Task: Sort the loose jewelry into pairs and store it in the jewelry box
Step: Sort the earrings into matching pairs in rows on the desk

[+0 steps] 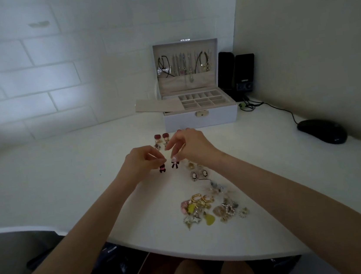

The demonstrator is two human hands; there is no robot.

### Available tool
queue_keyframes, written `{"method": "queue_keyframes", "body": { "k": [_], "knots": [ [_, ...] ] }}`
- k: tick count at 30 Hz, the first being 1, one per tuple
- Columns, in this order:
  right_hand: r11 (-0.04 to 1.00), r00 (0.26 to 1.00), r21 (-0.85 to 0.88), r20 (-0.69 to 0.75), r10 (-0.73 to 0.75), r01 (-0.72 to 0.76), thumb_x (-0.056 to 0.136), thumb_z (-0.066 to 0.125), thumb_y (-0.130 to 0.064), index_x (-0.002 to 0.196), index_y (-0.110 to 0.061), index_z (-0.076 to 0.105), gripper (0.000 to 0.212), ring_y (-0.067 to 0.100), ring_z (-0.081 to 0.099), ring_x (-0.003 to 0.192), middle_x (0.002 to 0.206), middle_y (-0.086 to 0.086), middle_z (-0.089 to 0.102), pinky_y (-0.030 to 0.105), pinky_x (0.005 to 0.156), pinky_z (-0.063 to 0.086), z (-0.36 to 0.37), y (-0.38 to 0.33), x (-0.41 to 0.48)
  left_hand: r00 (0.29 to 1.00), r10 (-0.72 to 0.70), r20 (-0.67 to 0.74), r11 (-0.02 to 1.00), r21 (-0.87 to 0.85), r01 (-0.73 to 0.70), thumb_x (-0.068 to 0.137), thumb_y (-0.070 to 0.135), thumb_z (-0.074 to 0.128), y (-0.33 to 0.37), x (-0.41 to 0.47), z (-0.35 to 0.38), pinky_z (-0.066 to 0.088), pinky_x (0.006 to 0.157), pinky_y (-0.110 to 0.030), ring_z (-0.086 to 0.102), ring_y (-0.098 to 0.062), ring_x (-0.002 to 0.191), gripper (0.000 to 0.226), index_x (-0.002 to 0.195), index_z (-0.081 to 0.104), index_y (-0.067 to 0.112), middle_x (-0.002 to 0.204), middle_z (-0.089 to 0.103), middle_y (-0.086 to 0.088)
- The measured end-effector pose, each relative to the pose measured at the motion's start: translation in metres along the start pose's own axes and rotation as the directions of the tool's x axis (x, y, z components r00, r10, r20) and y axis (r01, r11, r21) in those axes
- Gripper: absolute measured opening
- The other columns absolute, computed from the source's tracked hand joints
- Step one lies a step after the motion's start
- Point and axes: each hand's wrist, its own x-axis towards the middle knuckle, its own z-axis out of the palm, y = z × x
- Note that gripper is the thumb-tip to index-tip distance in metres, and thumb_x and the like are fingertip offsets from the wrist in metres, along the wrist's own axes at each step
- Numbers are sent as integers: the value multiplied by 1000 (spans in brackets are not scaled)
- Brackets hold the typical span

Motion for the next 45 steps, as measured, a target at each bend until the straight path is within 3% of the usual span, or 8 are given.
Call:
{"method": "queue_keyframes", "body": {
  "k": [3,7,11,16,27,34,39,45],
  "knots": [
    [999,1000,-53,2,12,-12,67,76,2,89,-14,68,29,6,60,80,67,-7,66,44,103,39,8,2,11,1000,-8,8,1000,-1,8,79,11,70,-3,8,2,47,66,-24,61,-13,68,10,87,67,6,71,67,-2],
    [997,998,-64,-36,42,-44,69,73,5,95,-8,67,30,22,65,88,80,7,70,43,90,51,11,3,25,999,3,-41,998,69,0,79,15,71,-7,23,5,39,57,-23,58,-15,69,12,88,68,8,73,65,-2],
    [992,996,-114,-81,43,-52,65,78,2,94,-11,68,33,25,61,97,88,10,71,41,95,46,19,9,39,996,3,-87,991,132,9,78,17,71,-12,37,8,41,63,-24,59,-18,77,13,89,69,10,81,66,-6],
    [993,988,-100,-150,40,-55,70,72,6,97,-10,66,32,23,63,96,93,12,69,34,86,51,24,14,48,992,18,-128,981,196,7,77,19,71,-19,49,12,45,71,-29,61,-20,80,10,83,64,15,80,65,-2],
    [988,974,-149,-227,12,-47,71,66,5,89,-18,65,29,22,64,90,86,3,70,46,98,42,33,19,60,980,74,-184,971,236,-29,79,21,70,-26,55,14,39,68,-26,55,-15,78,8,81,62,21,80,62,4],
    [979,980,-206,-194,-41,1,73,65,8,98,-11,64,32,25,62,92,90,8,68,42,88,48,32,21,59,975,117,-190,973,220,-74,79,19,70,-26,55,18,41,68,-26,56,-15,76,11,87,63,16,83,63,3],
    [970,980,-244,-192,-52,3,72,65,8,98,-10,64,31,26,61,92,90,7,67,43,92,45,29,17,55,973,112,-200,973,221,-67,81,20,69,-25,53,17,39,65,-23,54,-12,77,12,89,61,14,80,60,4],
    [993,969,-111,-241,-54,28,80,66,-2,93,-13,66,17,17,62,79,79,0,61,32,77,54,3,7,31,966,142,-214,968,233,-91,87,21,62,-22,42,7,47,72,-30,61,-17,80,6,88,60,15,80,64,4]
  ]
}}
